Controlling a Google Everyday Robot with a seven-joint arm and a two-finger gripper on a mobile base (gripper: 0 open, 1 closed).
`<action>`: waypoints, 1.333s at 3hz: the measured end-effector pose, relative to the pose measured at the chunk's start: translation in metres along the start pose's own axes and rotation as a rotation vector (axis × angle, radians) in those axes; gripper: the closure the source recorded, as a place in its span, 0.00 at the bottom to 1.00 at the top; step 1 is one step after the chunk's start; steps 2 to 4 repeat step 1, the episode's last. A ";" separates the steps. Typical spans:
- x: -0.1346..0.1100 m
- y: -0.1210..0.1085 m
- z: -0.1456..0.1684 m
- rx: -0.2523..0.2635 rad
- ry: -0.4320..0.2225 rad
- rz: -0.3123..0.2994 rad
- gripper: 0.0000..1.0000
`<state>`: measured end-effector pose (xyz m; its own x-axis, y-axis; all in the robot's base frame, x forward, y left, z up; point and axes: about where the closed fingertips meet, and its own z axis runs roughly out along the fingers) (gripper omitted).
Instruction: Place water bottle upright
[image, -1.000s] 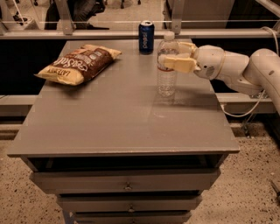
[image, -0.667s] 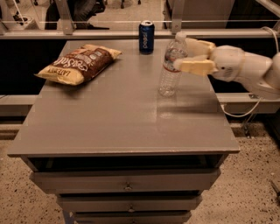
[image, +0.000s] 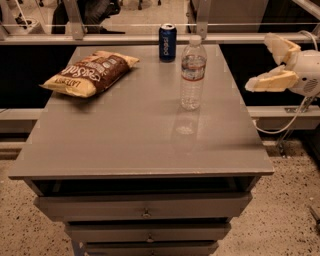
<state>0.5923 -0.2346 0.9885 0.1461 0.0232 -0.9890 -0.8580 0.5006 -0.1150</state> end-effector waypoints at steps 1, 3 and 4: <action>-0.007 -0.002 -0.021 0.028 0.024 -0.001 0.00; -0.007 -0.002 -0.021 0.028 0.024 -0.001 0.00; -0.007 -0.002 -0.021 0.028 0.024 -0.001 0.00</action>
Offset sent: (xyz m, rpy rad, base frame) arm 0.0000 0.0000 0.0000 0.0000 0.0000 0.0000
